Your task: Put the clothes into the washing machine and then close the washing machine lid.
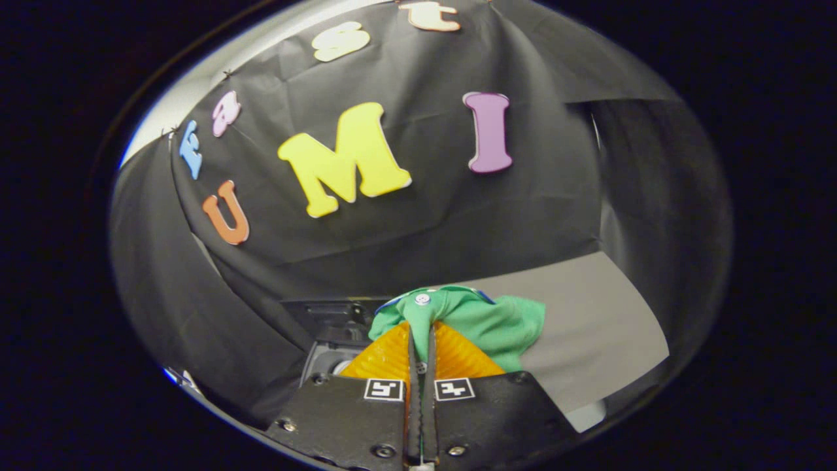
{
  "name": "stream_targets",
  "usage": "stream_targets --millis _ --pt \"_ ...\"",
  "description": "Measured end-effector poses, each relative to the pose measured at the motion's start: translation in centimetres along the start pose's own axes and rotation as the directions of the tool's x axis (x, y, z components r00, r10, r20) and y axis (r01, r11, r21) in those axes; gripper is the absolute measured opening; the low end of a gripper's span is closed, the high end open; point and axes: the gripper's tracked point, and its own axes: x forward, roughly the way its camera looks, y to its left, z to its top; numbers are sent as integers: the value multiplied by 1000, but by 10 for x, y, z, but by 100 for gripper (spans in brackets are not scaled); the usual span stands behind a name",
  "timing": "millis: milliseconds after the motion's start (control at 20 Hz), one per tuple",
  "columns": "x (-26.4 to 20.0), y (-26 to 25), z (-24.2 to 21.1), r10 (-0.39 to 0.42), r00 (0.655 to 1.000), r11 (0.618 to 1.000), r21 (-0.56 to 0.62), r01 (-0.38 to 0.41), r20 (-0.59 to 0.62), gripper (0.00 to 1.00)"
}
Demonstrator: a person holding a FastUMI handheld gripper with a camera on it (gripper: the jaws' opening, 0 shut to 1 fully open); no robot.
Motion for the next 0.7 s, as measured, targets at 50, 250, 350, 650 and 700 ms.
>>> stream_targets --millis 50,250,350,650,700 --pt "-5 15 6 20 999 1000 -6 -20 25 5" --pt "-24 74 26 96 992 995 -46 -92 85 4" --pt "-30 103 34 123 987 990 -77 -116 108 5" --pt "-16 179 28 206 973 974 -120 -193 100 4" --pt "-10 190 22 218 972 971 -125 -206 90 4"
